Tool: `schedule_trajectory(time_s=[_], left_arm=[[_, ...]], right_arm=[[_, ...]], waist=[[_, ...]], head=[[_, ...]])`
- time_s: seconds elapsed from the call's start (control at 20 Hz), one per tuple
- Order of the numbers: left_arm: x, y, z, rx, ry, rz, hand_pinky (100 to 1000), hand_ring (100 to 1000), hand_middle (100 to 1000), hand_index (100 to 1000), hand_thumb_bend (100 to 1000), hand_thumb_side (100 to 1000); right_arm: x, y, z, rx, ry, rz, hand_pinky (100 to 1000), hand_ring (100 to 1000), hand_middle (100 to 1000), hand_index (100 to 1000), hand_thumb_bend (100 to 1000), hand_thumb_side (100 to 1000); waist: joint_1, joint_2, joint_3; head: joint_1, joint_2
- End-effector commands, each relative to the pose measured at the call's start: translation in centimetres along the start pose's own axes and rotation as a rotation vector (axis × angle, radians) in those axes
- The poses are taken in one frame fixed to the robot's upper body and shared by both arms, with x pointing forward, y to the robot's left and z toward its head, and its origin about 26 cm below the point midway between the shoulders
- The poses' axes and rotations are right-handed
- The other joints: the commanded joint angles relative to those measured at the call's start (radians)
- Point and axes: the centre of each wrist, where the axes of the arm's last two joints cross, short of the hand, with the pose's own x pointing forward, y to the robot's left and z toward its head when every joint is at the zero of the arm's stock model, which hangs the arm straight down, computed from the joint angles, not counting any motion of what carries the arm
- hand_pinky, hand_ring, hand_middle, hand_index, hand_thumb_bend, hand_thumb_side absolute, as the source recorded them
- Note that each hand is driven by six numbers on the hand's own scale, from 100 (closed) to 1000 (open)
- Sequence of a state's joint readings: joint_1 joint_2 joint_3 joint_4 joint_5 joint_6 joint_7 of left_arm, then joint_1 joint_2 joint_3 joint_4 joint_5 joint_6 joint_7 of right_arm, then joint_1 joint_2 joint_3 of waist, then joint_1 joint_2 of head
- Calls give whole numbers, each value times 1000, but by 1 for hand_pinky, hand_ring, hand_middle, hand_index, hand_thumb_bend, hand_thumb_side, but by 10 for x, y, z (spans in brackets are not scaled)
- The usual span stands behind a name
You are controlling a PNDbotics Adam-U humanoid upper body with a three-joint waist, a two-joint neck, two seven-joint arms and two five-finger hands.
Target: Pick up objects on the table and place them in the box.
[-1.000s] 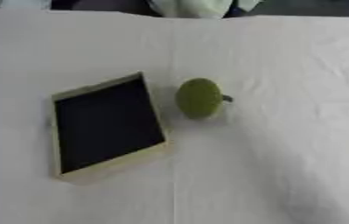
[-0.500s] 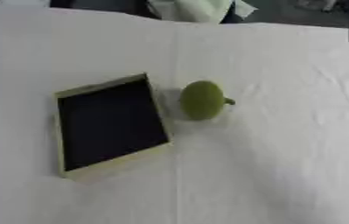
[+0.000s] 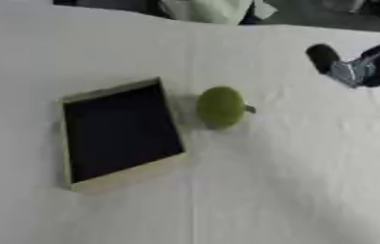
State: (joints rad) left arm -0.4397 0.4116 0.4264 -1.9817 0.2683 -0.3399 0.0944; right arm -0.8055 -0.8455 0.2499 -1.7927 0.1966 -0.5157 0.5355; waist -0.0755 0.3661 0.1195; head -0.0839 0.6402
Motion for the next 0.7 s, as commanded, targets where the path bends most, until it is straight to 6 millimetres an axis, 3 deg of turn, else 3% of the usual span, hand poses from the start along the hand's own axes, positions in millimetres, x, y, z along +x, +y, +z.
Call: schedule_trajectory(time_s=[0.05, 0.55, 0.7], left_arm=[[6, -1, -7, -23, -29, 7, 494, 688, 612, 660, 100, 485], [6, -2, -6, -28, -21, 14, 493, 689, 612, 660, 100, 488], [6, -2, -5, -29, -20, 16, 493, 690, 613, 660, 100, 489]], right_arm=[[5, -6, -6, 102, 7, 17, 856, 930, 895, 952, 100, 494], [-2, 19, -49, 281, 13, -113, 849, 940, 870, 961, 100, 525], [-9, 25, -57, 307, 43, -145, 842, 920, 838, 968, 100, 424]], waist=[[7, -23, 2], [7, -27, 8], [7, -27, 9]], head=[[-14, -1], [-25, 2], [-25, 2]])
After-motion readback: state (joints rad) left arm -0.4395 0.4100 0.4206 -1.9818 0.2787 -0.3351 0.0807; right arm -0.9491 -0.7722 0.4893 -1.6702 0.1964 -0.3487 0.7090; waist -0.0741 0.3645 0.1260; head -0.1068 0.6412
